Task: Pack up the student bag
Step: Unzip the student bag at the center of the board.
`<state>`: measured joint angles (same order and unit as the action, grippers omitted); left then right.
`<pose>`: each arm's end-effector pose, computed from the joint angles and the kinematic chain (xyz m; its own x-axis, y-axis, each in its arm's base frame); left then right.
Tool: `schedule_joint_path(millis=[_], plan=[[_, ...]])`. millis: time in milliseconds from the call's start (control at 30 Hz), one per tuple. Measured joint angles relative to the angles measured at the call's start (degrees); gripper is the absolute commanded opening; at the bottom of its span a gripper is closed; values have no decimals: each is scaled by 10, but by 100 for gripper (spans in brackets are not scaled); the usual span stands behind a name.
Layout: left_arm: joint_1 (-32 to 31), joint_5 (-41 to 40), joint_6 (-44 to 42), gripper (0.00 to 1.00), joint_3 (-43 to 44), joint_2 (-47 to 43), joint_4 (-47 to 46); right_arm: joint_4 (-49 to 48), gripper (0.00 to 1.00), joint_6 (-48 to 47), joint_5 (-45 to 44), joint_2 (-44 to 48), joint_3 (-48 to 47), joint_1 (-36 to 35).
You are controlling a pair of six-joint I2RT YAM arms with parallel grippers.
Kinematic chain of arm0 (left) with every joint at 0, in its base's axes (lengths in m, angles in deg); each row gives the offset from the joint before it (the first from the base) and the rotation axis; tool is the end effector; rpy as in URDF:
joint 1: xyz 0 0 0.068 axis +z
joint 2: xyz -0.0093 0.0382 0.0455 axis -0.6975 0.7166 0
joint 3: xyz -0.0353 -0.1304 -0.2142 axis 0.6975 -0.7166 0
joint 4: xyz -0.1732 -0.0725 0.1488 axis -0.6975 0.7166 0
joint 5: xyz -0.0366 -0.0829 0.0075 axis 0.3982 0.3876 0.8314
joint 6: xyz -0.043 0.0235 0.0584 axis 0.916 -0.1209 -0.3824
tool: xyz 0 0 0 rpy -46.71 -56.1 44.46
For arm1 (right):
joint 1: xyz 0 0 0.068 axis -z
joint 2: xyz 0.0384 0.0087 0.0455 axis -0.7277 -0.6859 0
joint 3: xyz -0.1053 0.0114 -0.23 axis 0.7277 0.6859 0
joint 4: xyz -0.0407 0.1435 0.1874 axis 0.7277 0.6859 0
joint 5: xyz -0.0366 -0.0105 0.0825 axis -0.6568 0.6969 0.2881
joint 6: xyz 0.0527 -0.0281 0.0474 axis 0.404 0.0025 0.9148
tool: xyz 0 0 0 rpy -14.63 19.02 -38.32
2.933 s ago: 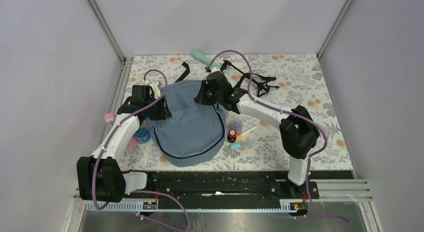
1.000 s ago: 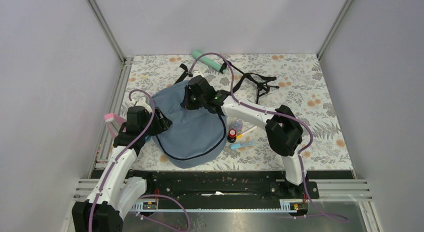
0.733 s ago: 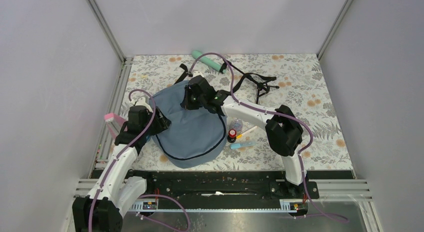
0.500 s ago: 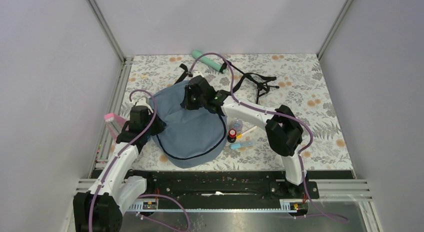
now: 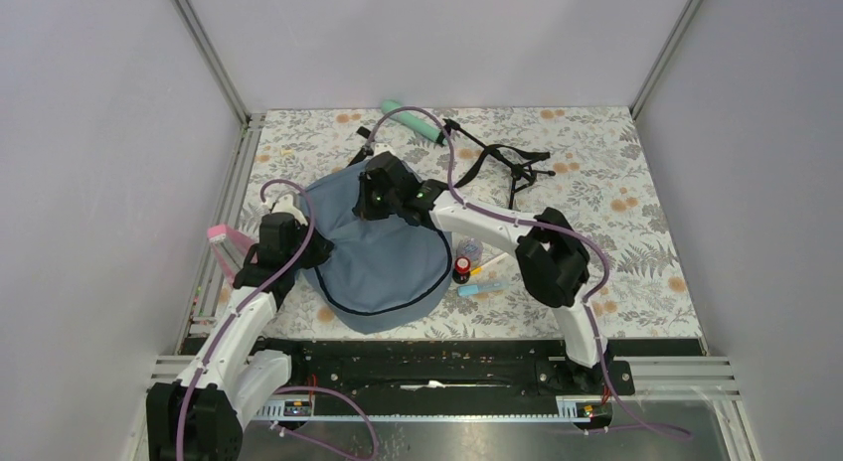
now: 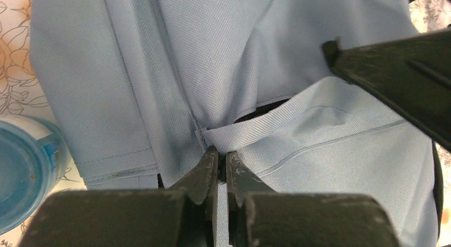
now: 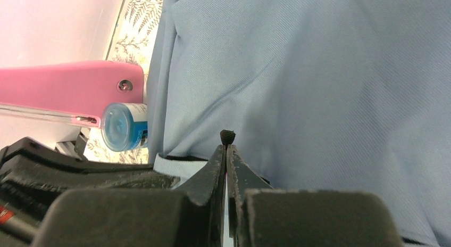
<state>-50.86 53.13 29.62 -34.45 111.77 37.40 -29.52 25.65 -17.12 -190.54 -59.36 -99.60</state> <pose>0.1996 -0.0307 0.1904 -0.6263 -0.4185 -0.6577 -0.1171 0.8846 -0.4513 0.2962 0.3920 0.2352 -0.6837 0.0214 -0.7294 -0.5023 0.7113 0.4917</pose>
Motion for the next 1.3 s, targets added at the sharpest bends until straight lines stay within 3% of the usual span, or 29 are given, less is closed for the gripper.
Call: schedule_joint_path(millis=[633,767,833,933,1133,1300], plan=[[-3,39,5,0,0,-2,-40,85,0,-42,6,-78,-130,-27],[-3,39,3,26,6,-5,-22,104,2,-49,13,-98,-158,-27],[-6,40,1,45,13,-8,-3,104,10,-53,14,-98,-158,-28],[-11,46,-4,64,30,-21,33,99,30,-63,11,-95,-154,-33],[-21,62,-29,77,76,-57,107,65,51,-76,9,-42,-103,-44],[-23,68,-66,91,125,-68,136,30,60,-73,10,39,-42,-36]])
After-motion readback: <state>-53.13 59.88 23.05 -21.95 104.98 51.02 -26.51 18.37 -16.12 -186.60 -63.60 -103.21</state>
